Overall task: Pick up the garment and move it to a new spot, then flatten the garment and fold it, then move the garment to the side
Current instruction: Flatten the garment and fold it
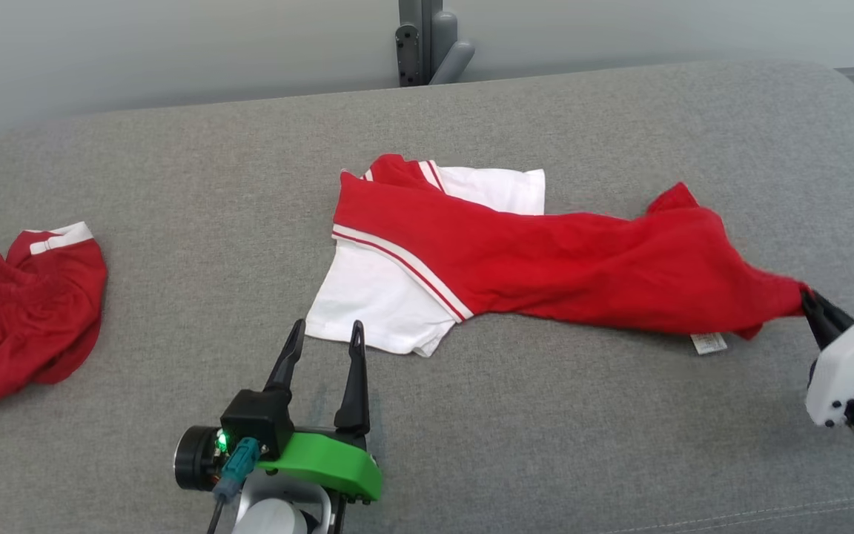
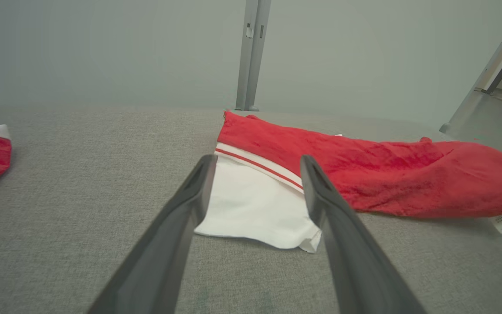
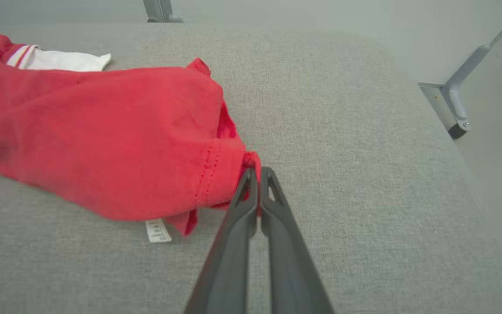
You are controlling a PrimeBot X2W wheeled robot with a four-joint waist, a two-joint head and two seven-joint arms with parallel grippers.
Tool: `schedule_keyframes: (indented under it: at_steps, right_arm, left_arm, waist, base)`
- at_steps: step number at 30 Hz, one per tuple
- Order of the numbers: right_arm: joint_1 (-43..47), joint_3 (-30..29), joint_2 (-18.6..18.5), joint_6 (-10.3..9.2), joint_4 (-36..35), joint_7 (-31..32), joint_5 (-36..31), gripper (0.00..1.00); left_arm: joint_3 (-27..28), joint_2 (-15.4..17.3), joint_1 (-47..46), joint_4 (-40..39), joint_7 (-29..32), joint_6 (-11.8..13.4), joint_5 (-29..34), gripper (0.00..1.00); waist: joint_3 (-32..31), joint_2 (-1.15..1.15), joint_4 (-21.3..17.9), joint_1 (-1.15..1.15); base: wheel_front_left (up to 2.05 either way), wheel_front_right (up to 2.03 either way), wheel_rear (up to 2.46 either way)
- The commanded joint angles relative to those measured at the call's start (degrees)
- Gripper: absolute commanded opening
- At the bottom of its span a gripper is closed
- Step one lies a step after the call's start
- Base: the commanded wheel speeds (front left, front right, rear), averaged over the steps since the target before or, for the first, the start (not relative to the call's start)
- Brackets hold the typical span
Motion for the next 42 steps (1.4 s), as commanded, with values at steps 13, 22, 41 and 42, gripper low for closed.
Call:
schedule_keyframes:
  at_steps: [13,22,41,42]
  right_arm:
    - [14.07,-9.83,0.58,-0.03,-15.05,3.16,3.09,1.00]
    - [6.19,-5.02,5.16,-0.05,-7.97,5.43,1.25,1.00]
    - [-13.41,-3.41,8.28,-0.05,18.24,0.30,-2.51,0.00]
    - [-14.09,-2.79,8.03,-0.05,17.72,-0.86,-2.53,0.00]
  left_arm:
    - [0.20,0.22,1.01,-0.43,0.03,-0.18,-0.10,1.00]
    - [-0.87,0.22,-1.55,-0.53,0.03,-0.87,0.46,1.00]
    - [-0.92,0.22,-3.13,-1.64,0.03,0.08,-0.54,1.00]
    - [-0.88,0.21,-3.12,-1.73,0.03,0.13,-0.61,1.00]
  waist:
    - [0.25,0.00,1.71,0.00]
    - [2.52,0.00,2.86,0.00]
    - [5.78,0.00,6.56,0.00]
    - [5.92,0.00,6.55,0.00]
  base:
    - [0.00,0.00,0.00]
    - [0.00,0.00,0.00]
    - [0.00,0.00,0.00]
    - [0.00,0.00,0.00]
